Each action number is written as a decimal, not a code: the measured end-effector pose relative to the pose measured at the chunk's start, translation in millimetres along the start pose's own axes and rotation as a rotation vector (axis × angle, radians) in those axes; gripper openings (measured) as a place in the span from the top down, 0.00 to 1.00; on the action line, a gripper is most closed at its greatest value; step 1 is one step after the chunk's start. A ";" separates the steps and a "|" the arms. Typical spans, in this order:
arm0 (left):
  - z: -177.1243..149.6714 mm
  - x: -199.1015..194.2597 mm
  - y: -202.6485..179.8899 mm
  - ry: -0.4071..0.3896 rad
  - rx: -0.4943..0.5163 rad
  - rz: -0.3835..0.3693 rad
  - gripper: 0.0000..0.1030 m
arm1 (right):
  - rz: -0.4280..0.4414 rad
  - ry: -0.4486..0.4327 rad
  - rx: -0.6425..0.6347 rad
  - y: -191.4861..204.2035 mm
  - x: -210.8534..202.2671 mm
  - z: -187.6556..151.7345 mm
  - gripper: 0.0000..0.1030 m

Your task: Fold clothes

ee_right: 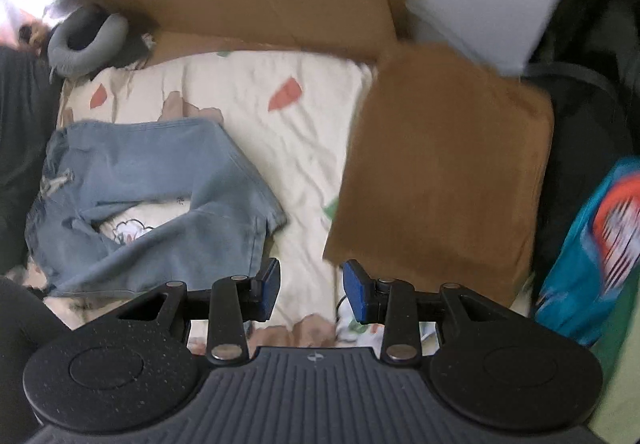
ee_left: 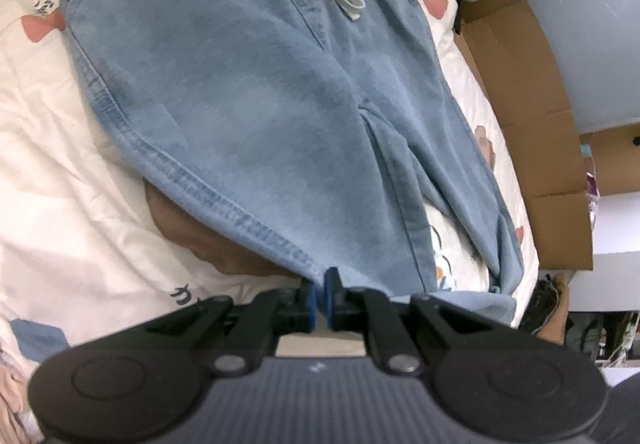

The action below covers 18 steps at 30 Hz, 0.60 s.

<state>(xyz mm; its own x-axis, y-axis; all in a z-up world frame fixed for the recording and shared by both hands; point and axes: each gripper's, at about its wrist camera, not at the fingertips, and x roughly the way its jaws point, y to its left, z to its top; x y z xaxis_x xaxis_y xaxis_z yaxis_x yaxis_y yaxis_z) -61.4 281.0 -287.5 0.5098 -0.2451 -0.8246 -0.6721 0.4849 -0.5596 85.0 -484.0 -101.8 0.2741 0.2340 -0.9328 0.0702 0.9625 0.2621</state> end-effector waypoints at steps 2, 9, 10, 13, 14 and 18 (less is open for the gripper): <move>-2.6 0.8 -0.2 -0.002 -0.006 0.008 0.95 | 0.033 -0.009 0.033 -6.2 15.6 -19.0 0.59; -9.3 4.8 0.8 0.023 -0.001 0.066 0.94 | 0.134 -0.012 0.080 -1.2 85.1 -64.8 0.59; -9.8 6.0 1.4 0.029 -0.001 0.077 0.94 | 0.147 -0.010 0.084 1.0 96.1 -69.4 0.59; -13.2 9.9 3.1 0.042 -0.005 0.106 0.93 | 0.185 -0.007 0.101 4.4 120.6 -79.2 0.59; -14.7 11.2 3.6 0.046 -0.007 0.115 0.93 | 0.191 -0.003 0.108 4.8 128.2 -83.3 0.59; -19.3 15.7 5.4 0.069 -0.010 0.146 0.92 | 0.213 0.013 0.142 5.3 158.1 -101.8 0.58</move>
<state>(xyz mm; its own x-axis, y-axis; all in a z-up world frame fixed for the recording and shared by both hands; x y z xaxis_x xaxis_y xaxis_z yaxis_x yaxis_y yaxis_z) -67.4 263.6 -305.0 0.3682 -0.2301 -0.9009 -0.7421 0.5110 -0.4338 31.1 -427.9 -273.0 0.2853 0.4322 -0.8555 0.1463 0.8625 0.4845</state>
